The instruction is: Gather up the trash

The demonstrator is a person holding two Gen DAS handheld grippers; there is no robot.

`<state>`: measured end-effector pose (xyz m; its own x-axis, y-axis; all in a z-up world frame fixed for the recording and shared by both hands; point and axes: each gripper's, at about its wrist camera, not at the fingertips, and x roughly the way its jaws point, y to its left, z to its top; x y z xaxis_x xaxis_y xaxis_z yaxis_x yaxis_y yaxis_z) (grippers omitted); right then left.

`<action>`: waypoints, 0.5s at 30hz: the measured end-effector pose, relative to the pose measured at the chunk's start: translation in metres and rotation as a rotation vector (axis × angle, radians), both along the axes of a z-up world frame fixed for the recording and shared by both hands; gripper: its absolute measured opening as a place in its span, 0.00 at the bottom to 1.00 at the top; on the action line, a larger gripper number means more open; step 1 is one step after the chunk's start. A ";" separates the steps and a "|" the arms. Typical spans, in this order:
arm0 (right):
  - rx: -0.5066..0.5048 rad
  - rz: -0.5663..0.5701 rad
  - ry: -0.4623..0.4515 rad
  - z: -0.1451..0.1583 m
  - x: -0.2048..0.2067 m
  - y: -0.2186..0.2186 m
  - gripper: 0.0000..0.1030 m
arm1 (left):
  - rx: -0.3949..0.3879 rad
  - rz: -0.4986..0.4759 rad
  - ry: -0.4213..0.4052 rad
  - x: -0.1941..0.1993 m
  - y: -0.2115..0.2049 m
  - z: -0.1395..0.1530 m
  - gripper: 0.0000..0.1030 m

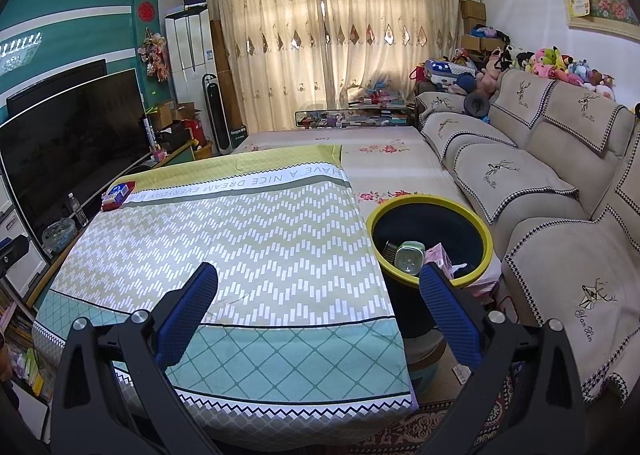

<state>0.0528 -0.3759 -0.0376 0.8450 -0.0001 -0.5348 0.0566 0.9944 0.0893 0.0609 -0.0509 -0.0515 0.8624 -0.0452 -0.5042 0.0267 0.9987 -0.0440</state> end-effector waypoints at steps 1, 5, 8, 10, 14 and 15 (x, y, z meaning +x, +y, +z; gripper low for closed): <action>0.000 0.000 0.000 0.000 0.000 0.000 0.93 | -0.001 0.000 0.001 0.001 -0.001 0.000 0.95; 0.002 0.001 0.007 -0.006 0.001 0.000 0.93 | -0.003 -0.001 0.012 0.003 -0.003 -0.004 0.95; 0.004 0.005 0.014 -0.011 0.003 0.002 0.93 | -0.006 -0.018 0.009 0.005 -0.004 -0.006 0.95; 0.009 0.009 0.020 -0.013 0.006 0.003 0.93 | -0.022 -0.036 0.017 0.009 -0.004 -0.007 0.95; 0.017 0.028 0.035 -0.014 0.021 0.006 0.93 | -0.003 -0.037 0.051 0.029 -0.003 -0.012 0.95; 0.020 0.039 0.037 -0.014 0.027 0.007 0.93 | -0.006 -0.033 0.065 0.038 -0.001 -0.013 0.95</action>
